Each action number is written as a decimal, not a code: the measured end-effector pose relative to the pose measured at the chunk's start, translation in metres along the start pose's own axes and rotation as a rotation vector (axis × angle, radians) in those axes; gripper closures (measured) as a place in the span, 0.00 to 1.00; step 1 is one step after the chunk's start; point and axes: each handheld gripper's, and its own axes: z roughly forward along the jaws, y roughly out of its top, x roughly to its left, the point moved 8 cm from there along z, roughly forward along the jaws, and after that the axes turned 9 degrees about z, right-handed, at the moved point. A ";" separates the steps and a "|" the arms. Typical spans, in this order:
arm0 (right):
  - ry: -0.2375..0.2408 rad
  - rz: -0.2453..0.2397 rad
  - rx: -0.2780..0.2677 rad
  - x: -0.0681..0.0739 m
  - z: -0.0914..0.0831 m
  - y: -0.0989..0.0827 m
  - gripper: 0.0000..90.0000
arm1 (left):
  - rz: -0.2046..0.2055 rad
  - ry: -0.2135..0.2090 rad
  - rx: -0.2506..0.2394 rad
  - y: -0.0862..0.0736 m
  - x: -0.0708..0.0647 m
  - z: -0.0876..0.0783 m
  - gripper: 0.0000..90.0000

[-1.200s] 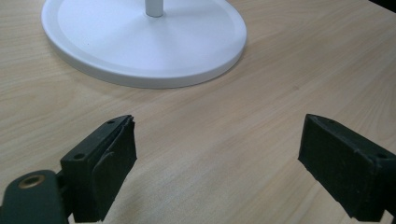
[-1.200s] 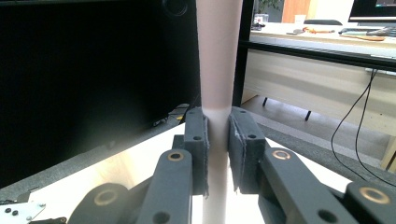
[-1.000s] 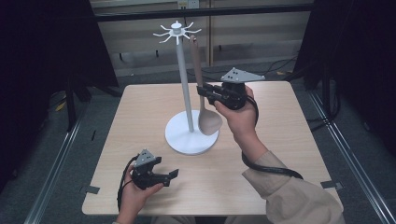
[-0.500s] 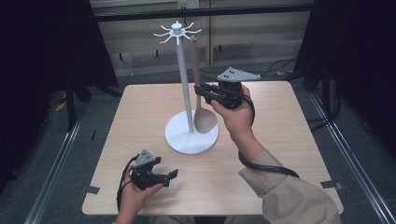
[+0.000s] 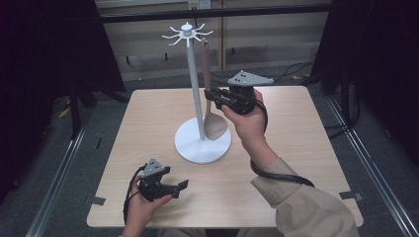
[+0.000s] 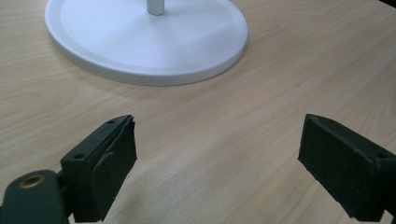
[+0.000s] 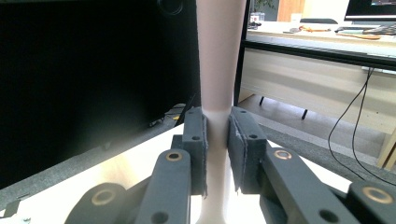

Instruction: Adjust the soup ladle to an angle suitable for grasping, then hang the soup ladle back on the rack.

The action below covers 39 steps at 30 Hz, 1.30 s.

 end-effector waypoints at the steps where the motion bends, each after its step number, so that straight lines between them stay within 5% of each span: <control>1: 0.000 0.000 0.000 0.000 0.000 0.000 0.86 | 0.000 0.000 0.000 0.000 0.000 0.000 0.12; 19: -0.012 -0.008 0.003 0.000 0.000 -0.001 0.72 | -0.001 -0.008 0.001 0.001 -0.001 0.002 0.12; 32: -0.055 -0.005 0.031 -0.007 -0.013 -0.011 0.47 | 0.006 -0.013 0.004 0.001 -0.002 0.003 0.12; 39: -0.058 -0.007 0.050 -0.008 -0.019 -0.019 0.41 | 0.005 -0.014 0.003 0.001 -0.002 0.003 0.12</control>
